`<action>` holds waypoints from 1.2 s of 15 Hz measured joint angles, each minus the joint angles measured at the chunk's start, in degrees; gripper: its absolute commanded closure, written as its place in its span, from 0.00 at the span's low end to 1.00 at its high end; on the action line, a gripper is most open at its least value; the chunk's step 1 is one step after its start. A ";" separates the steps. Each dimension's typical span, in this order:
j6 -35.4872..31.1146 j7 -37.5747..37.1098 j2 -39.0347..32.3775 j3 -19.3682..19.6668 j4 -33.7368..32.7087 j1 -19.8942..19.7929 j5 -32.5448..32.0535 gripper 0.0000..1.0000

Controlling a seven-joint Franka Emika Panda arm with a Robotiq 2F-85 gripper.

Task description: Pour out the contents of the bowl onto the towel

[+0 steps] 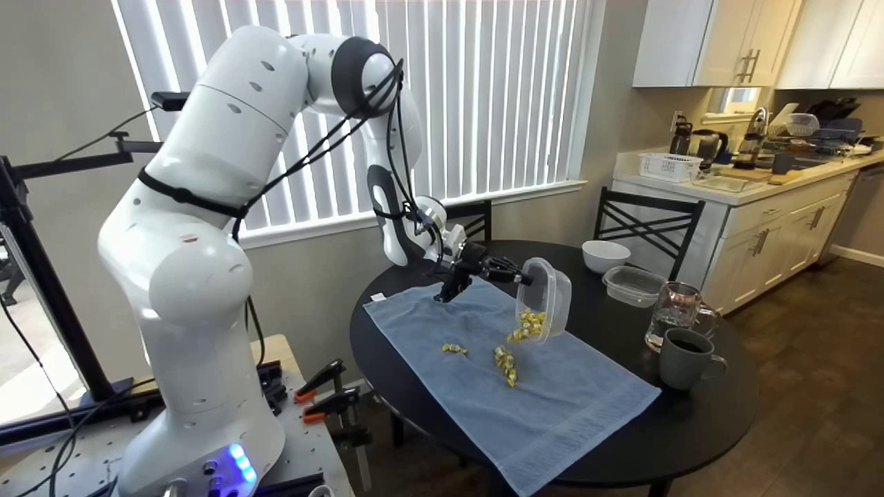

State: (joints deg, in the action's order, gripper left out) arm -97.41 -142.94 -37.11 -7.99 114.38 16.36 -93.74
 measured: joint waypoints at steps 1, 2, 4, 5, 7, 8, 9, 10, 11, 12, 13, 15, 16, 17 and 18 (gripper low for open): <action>0.56 0.73 -0.33 0.11 -0.54 -0.14 -0.33 0.98; 1.00 1.42 -0.68 0.17 -1.04 -0.30 -0.79 0.98; 1.76 2.82 -1.41 0.29 -1.88 -0.47 -1.52 0.98; 2.13 3.42 -1.76 0.34 -2.18 -0.48 -1.77 0.98; 3.13 4.39 -2.38 0.31 -2.36 -0.38 -3.39 0.98; 3.50 5.10 -2.70 0.26 -2.29 -0.20 -5.34 0.98; 4.06 5.77 -3.09 0.26 -2.26 0.02 -7.24 0.98; 5.47 6.27 -3.54 0.34 -2.31 0.13 -8.11 0.98; 7.16 6.79 -3.96 0.49 -2.37 0.12 -8.52 0.98; 8.15 7.09 -4.25 0.59 -2.34 0.09 -9.79 0.98; 8.64 7.41 -4.47 0.61 -2.34 0.09 -11.30 0.98; 9.59 7.77 -4.69 0.50 -2.50 -0.01 -11.92 0.98; 9.88 7.78 -4.69 0.42 -2.61 -0.26 -11.91 0.98; 9.92 7.79 -4.69 0.31 -2.72 -0.51 -11.91 0.98; 9.99 7.79 -4.70 0.25 -2.84 -0.72 -11.63 0.98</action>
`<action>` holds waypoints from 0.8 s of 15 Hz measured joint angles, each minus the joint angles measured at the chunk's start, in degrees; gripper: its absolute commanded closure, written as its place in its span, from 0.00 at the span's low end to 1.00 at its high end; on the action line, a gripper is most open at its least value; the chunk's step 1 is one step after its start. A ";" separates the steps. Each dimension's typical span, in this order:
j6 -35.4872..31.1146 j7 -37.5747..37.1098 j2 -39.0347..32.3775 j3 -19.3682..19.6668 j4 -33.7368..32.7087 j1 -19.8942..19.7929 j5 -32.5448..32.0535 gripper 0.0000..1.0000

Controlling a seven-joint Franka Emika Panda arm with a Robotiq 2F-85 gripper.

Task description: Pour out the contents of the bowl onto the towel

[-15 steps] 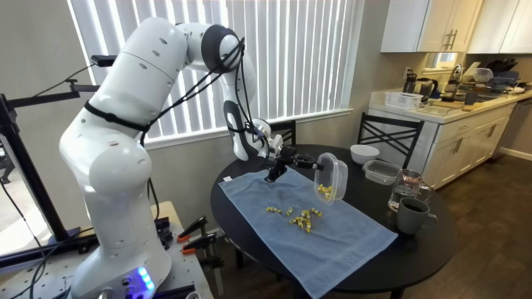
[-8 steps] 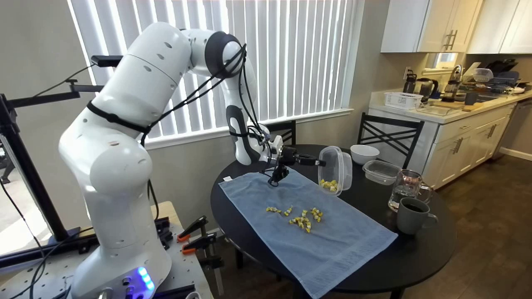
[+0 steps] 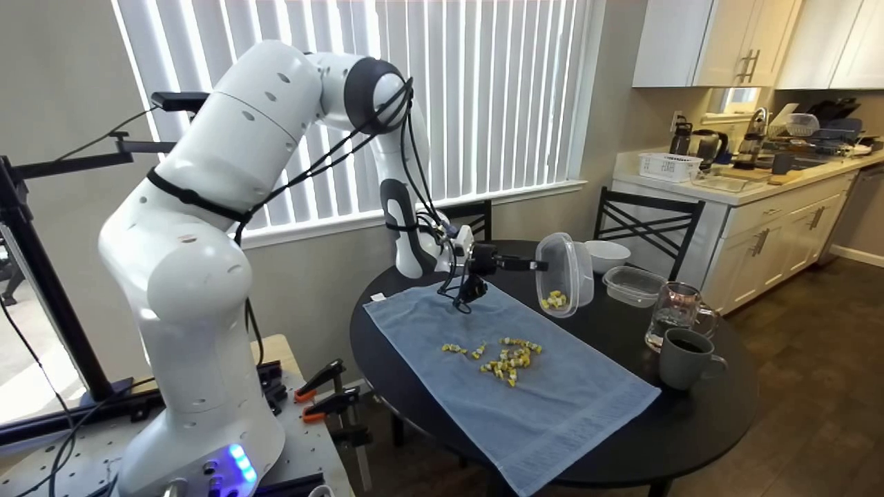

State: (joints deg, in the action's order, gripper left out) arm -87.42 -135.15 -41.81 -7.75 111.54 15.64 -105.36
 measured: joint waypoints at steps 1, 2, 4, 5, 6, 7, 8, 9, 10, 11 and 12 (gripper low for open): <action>0.02 0.00 0.00 -0.09 -0.04 -0.16 0.05 0.98; 0.02 0.01 0.00 -0.21 -0.04 -0.24 0.04 0.98; 0.02 0.21 -0.02 -0.49 -0.07 -0.63 1.43 0.98; -0.16 0.37 -0.03 -0.71 -0.01 -0.77 1.57 0.98; -1.22 0.85 -0.01 -1.39 0.00 -1.24 2.58 0.98; -2.76 1.54 0.02 -2.45 -0.06 -1.86 4.34 0.98; -3.75 2.34 0.06 -3.51 -0.22 -2.37 6.67 0.98; -3.53 3.18 0.08 -4.22 -0.54 -2.58 9.28 0.98; -2.22 3.71 0.08 -4.48 -0.97 -2.43 11.32 0.98; -0.54 3.84 0.08 -4.47 -1.46 -2.12 12.59 0.98; 1.14 3.84 0.08 -4.34 -1.92 -1.86 13.04 0.98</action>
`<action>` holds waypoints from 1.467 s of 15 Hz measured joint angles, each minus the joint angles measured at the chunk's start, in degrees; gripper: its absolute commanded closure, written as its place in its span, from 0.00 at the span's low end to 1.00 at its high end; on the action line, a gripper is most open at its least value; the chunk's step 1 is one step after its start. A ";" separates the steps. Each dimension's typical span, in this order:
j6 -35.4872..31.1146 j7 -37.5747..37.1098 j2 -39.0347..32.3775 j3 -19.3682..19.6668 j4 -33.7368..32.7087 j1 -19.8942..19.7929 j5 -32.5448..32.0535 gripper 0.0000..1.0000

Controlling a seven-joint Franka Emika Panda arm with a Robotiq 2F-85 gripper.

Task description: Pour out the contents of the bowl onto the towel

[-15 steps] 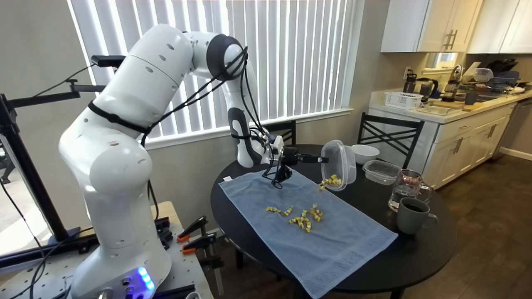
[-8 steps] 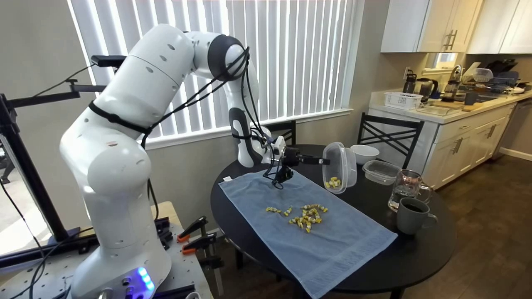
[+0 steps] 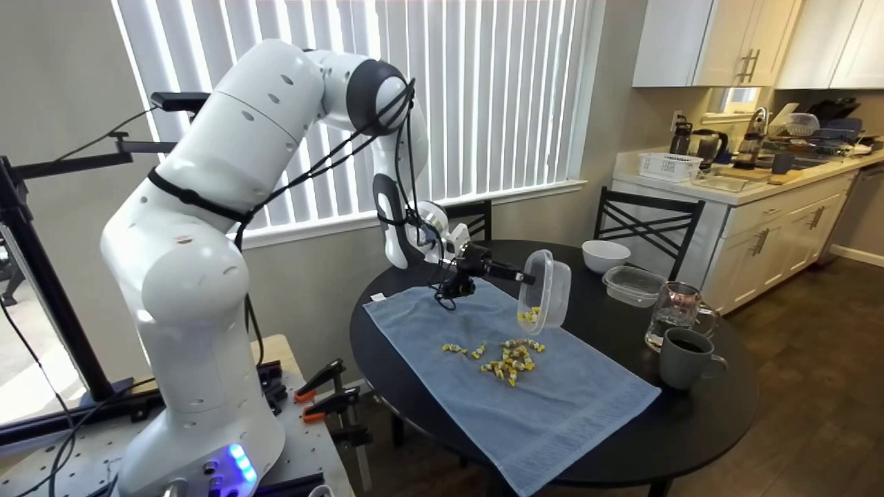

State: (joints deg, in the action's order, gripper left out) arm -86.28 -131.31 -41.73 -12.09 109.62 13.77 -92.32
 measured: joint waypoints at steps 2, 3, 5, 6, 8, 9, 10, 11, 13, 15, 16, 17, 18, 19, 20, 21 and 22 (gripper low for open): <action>2.85 0.00 -0.02 0.43 -0.75 0.40 0.02 0.98; 3.91 0.00 -0.02 0.81 -0.94 0.67 -0.46 0.98; 5.61 0.00 -0.20 1.74 -0.89 1.46 -2.86 0.98; 6.28 0.00 -0.48 2.21 -0.77 1.82 -4.57 0.98; 7.62 0.05 -1.45 3.01 -0.57 2.41 -7.98 0.98; 8.19 0.08 -2.14 3.22 -0.45 2.52 -9.64 0.98; 8.64 0.08 -2.83 3.36 -0.26 2.64 -11.12 0.98; 9.19 0.08 -3.53 3.40 -0.03 2.78 -12.33 0.98; 11.10 -0.10 -4.65 3.39 -0.01 2.97 -12.89 0.98; 14.79 -0.38 -5.20 3.47 -0.27 2.98 -12.94 0.98; 16.69 -0.38 -5.34 3.60 -0.39 2.98 -13.08 0.98; 18.28 -0.38 -5.48 3.76 -0.55 2.97 -13.12 0.98; 19.63 -0.38 -5.67 3.95 -0.77 2.96 -13.12 0.98; 20.76 -0.38 -5.87 4.12 -0.99 2.90 -13.12 0.98; 21.21 -0.37 -6.07 4.18 -1.17 2.77 -13.12 0.98; 20.86 -0.05 -6.22 3.94 -1.28 2.34 -12.70 0.98; 19.32 0.42 -6.27 3.22 -1.30 1.54 -11.83 0.98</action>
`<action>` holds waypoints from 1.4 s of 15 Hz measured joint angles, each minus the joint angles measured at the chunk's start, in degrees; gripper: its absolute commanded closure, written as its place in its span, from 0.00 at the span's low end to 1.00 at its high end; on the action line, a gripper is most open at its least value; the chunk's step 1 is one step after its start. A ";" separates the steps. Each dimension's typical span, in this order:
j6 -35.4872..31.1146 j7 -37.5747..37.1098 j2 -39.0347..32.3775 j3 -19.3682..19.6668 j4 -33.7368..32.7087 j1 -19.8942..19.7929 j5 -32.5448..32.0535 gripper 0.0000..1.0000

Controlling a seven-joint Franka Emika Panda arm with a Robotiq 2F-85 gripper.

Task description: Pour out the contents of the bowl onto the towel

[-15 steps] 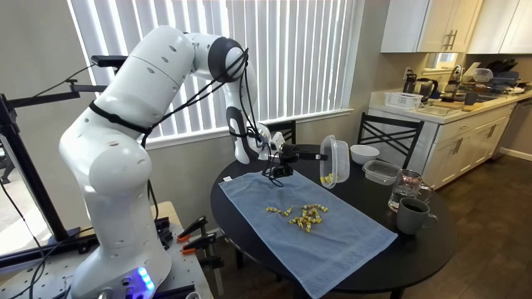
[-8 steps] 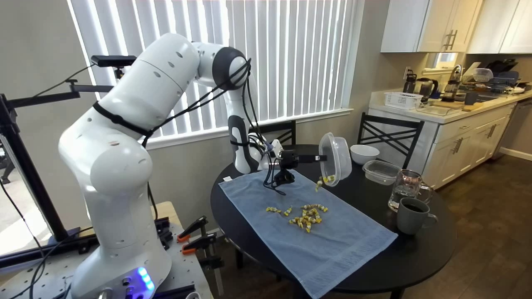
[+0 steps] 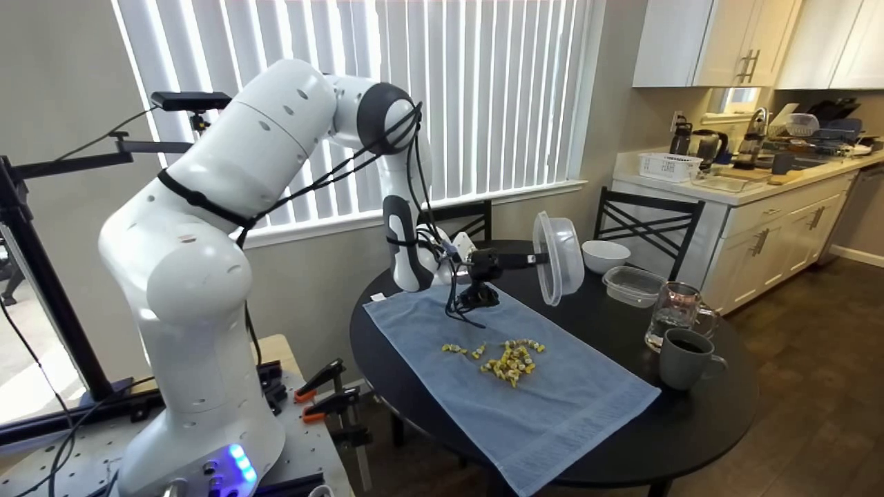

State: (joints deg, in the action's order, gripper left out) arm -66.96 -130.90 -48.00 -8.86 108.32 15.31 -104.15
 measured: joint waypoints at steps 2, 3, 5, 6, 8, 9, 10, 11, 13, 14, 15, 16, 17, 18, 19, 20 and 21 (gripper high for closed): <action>-4.27 0.18 0.02 -1.85 -0.10 -1.87 1.98 0.98; -6.38 0.18 0.07 -2.69 -0.26 -2.65 3.18 0.98; -10.43 0.24 0.28 -4.10 -0.88 -3.84 6.02 0.98; -12.36 0.38 0.44 -4.58 -1.30 -4.26 7.60 0.98; -16.31 1.07 0.96 -5.25 -2.15 -5.16 11.02 0.98; -18.19 1.88 1.33 -5.38 -2.53 -5.58 12.83 0.98; -19.99 2.93 1.79 -5.41 -2.84 -6.00 14.80 0.98; -21.59 4.20 2.25 -5.40 -3.16 -6.44 16.85 0.98; -24.44 7.17 3.29 -5.36 -3.70 -7.37 21.24 0.98; -25.64 8.63 3.76 -5.31 -3.97 -7.75 23.32 0.98; -26.63 9.96 4.22 -5.15 -4.17 -7.97 25.17 0.98; -27.71 11.31 4.70 -4.94 -4.28 -8.11 26.77 0.98; -28.77 12.52 5.14 -4.76 -4.37 -8.25 28.23 0.98; -29.83 13.72 5.60 -4.54 -4.42 -8.31 29.63 0.98; -30.80 14.68 6.06 -4.25 -4.47 -8.32 30.88 0.98; -31.63 15.60 6.46 -3.96 -4.54 -8.32 32.13 0.98; -32.46 16.32 6.84 -3.67 -4.60 -8.32 33.15 0.98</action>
State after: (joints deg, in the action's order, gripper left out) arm -99.42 -114.58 -41.15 -12.53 103.72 6.99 -71.00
